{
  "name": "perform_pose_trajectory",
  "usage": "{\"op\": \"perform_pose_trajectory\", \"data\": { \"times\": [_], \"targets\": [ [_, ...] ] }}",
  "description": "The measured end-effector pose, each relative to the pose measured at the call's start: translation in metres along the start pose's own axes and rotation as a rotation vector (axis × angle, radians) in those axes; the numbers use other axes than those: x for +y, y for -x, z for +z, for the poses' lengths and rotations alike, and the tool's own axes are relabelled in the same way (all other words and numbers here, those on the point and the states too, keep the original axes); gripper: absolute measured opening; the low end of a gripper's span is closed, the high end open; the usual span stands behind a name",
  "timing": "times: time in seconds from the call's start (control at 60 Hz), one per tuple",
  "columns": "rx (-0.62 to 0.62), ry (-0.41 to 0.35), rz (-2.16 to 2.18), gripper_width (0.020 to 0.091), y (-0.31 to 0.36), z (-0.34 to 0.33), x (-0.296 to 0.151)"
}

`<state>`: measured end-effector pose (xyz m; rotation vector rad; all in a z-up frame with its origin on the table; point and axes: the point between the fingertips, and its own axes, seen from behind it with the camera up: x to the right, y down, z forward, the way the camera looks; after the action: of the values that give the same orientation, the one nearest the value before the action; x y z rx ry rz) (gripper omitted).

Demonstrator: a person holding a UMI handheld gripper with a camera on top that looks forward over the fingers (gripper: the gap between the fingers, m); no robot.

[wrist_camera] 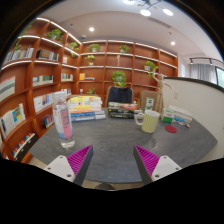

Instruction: Pour water

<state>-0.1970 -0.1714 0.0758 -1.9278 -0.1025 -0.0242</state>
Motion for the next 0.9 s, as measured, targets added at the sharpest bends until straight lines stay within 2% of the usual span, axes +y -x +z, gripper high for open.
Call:
{"op": "perform_pose_trajectory", "data": {
  "times": [0.183, 0.383, 0.517, 0.65, 0.75, 0.9],
  "targets": [
    [-0.124, -0.013, -0.015, 0.0877, 0.105, 0.010, 0.006],
    [-0.142, -0.134, 0.060, 0.0875, 0.149, 0.042, -0.040],
    [-0.183, -0.186, 0.146, 0.0865, 0.169, 0.064, -0.061],
    [-0.199, -0.136, 0.154, 0.0861, 0.175, 0.088, -0.060],
    [-0.178, -0.106, 0.105, 0.0832, 0.177, 0.097, -0.058],
    [-0.193, -0.101, 0.050, 0.0715, 0.188, 0.104, -0.057]
  ]
}}
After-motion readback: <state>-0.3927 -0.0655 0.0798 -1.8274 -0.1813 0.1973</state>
